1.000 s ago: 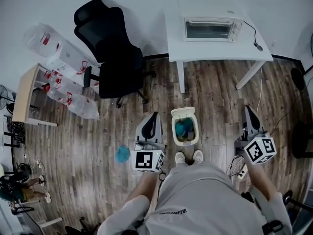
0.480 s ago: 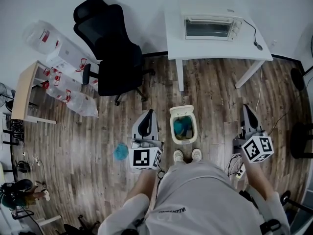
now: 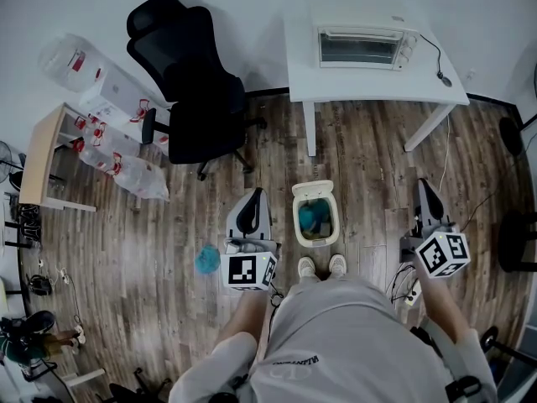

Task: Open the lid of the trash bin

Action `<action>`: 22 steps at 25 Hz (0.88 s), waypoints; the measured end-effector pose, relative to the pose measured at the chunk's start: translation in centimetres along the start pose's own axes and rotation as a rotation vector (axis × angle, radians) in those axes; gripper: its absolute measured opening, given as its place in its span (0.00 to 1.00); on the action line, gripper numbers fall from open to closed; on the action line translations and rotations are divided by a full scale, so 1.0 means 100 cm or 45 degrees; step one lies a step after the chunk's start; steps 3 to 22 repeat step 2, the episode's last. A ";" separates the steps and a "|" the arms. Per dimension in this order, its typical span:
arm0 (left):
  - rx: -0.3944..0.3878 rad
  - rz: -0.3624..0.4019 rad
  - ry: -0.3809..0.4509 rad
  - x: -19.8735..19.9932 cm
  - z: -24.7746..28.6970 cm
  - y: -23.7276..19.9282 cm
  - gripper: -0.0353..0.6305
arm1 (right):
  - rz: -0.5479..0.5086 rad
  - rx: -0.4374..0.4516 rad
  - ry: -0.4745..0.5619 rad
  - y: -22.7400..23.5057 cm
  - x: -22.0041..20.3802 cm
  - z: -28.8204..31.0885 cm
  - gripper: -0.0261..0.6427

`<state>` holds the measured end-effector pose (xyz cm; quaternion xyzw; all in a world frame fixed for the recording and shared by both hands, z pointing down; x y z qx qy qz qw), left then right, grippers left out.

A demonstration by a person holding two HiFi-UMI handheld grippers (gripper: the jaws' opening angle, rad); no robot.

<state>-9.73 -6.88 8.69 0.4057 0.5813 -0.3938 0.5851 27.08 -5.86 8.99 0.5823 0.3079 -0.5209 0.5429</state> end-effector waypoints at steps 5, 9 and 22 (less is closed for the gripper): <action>-0.004 -0.002 0.001 -0.001 0.002 0.001 0.05 | 0.004 -0.001 -0.005 0.001 -0.001 0.002 0.06; -0.004 -0.002 0.001 -0.001 0.002 0.001 0.05 | 0.004 -0.001 -0.005 0.001 -0.001 0.002 0.06; -0.004 -0.002 0.001 -0.001 0.002 0.001 0.05 | 0.004 -0.001 -0.005 0.001 -0.001 0.002 0.06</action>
Point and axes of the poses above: the fingertips, and each gripper's own axes: z forward along the fingers, y to its right, x out of its top, the point moved 4 cm from there along -z, backward along the fingers, and after that the axes turned 3 degrees about -y, right-handed, at the moved point
